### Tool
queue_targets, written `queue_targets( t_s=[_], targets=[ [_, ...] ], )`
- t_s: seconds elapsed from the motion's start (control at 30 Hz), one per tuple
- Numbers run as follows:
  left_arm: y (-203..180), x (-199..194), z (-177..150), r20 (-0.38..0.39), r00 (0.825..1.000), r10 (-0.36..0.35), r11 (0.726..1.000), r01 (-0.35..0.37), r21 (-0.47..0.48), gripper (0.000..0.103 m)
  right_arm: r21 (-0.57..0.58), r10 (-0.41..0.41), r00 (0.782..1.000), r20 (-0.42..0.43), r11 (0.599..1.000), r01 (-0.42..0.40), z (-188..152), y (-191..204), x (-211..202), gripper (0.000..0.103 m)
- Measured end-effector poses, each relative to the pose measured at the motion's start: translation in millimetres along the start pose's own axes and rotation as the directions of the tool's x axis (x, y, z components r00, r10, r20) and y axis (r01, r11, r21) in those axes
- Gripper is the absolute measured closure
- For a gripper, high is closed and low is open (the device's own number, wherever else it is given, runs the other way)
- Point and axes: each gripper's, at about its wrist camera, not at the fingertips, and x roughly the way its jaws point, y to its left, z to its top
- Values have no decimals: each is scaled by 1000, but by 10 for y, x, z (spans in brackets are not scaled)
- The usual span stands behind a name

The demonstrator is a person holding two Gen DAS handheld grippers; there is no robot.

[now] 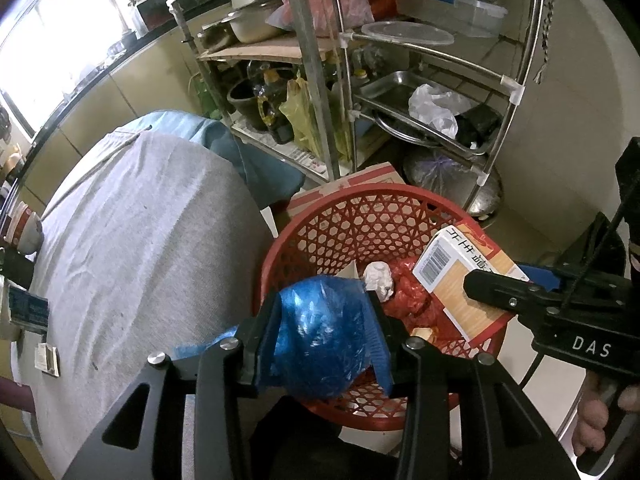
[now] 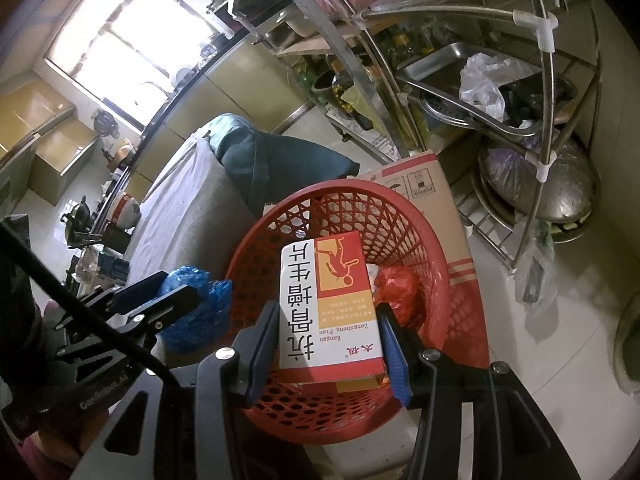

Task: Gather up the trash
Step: 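Open the left tool over the basket while the right tool releases the medicine box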

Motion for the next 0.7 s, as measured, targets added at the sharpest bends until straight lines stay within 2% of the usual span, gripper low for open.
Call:
queue_targets(
  t_s=[0.13, 0.2, 0.33, 0.57, 0.7],
  targets=[
    [26, -34, 4, 9, 1000, -3, 1000, 3, -5, 58, 6, 8, 1000, -2, 1000, -8, 12, 13, -10, 51],
    [41, -63, 0, 15, 1000, -4, 1000, 4, -11, 52, 7, 14, 1000, -2, 1000, -14, 15, 20, -15, 50],
    [68, -132, -13, 34, 999, 3, 1000, -3, -17, 51, 11, 29, 1000, 3, 1000, -29, 16, 64, -37, 46],
    [162, -286, -55, 73, 997, 24, 999, -21, -34, 50, -23, 31, 999, 17, 999, -31, 13, 209, -87, 46],
    [274, -399, -99, 100, 994, 48, 998, -43, -52, 45, -50, 36, 999, 18, 998, -35, 2, 312, -97, 46]
  ],
)
